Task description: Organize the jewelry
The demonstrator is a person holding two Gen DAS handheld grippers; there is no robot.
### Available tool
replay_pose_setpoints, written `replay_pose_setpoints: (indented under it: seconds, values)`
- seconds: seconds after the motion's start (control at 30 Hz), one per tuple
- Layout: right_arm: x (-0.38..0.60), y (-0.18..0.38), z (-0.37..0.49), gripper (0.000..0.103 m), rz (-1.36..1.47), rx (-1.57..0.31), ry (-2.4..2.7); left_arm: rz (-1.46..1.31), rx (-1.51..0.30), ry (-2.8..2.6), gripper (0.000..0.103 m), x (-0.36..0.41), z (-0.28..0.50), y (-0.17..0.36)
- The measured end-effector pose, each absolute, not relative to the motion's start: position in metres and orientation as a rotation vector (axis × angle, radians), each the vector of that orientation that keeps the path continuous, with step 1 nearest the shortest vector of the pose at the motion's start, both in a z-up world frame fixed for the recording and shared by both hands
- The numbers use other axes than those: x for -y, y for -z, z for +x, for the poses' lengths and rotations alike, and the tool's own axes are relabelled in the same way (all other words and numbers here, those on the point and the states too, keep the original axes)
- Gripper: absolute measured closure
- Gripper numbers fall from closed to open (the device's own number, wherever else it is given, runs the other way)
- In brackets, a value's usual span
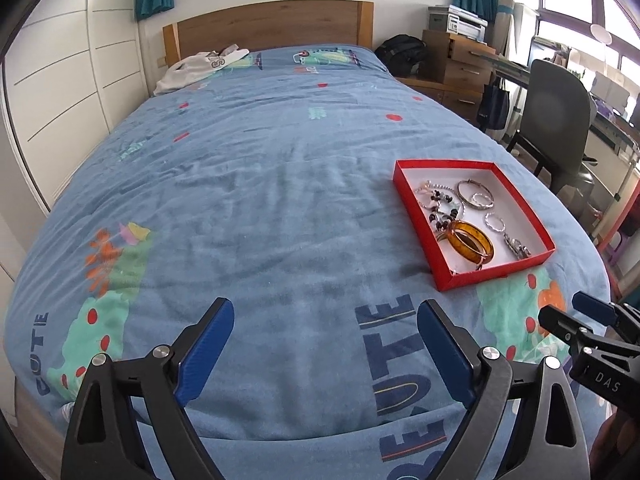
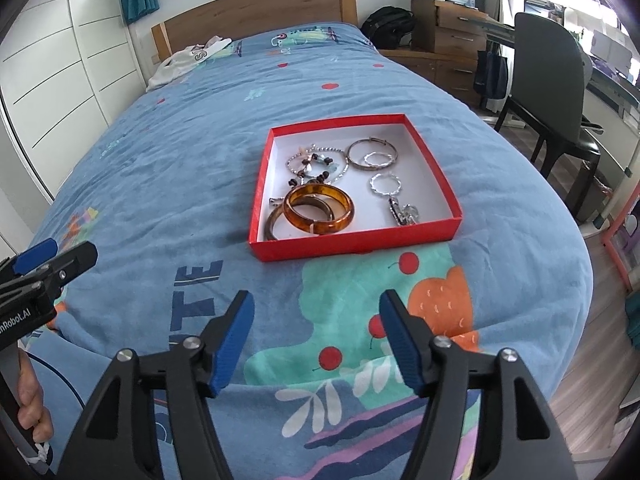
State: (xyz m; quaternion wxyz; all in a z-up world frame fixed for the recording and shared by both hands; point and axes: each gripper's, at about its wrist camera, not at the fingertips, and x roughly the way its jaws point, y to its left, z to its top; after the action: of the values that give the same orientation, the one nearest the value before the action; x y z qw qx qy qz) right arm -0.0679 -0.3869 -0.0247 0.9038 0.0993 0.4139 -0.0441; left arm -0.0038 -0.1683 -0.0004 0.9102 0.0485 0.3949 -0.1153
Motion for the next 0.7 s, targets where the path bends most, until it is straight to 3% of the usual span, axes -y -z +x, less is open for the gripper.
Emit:
replay_pose_setpoints:
  seconds: [0.7]
  values:
    - [0.390, 0.022, -0.063, 0.036, 0.196, -0.810, 0.089, 0.121, -0.849, 0.272, 0.010, 0.178, 0.000, 0.019]
